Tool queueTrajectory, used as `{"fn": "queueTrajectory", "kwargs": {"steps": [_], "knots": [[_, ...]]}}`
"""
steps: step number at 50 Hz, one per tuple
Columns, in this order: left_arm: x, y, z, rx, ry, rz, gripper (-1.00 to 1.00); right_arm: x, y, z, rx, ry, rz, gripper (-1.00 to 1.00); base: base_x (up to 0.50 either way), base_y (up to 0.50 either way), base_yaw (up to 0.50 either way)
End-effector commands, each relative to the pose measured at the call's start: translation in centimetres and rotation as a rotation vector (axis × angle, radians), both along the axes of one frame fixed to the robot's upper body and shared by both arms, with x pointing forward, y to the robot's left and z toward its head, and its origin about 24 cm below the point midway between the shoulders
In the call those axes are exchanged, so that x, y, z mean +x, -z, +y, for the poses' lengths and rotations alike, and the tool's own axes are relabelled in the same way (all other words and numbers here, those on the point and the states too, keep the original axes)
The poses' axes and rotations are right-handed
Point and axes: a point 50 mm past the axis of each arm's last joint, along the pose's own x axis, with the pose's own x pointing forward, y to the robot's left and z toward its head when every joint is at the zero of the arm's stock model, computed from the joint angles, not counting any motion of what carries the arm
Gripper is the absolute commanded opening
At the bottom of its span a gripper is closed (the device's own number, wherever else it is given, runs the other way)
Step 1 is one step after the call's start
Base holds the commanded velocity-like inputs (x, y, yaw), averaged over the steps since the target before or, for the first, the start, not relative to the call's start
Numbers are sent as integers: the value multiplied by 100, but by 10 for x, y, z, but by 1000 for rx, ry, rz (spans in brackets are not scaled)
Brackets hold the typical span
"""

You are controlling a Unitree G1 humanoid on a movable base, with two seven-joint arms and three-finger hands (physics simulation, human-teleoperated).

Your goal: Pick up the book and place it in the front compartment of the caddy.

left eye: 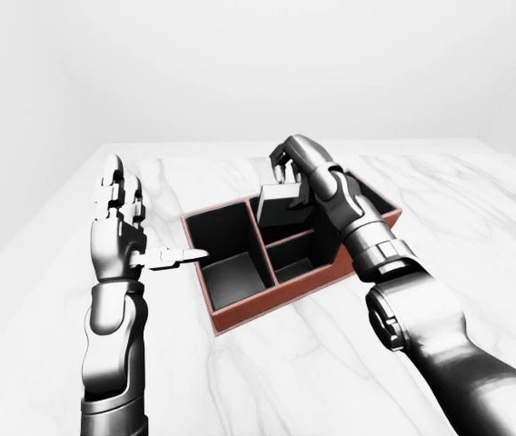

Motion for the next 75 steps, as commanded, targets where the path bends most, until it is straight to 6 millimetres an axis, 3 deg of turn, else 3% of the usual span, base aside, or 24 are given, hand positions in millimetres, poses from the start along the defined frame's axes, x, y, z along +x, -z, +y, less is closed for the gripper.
{"fn": "queueTrajectory", "kwargs": {"steps": [1, 75], "knots": [[0, 1, 0, -1, 0, 6, 100, 1, -9, -4, 16, 28, -50, -100, 0, 0, 0], [1, 2, 0, 1, -6, 8, 100, 4, 12, -13, -13, 126, -51, -100, 0, 0, 0]]}}
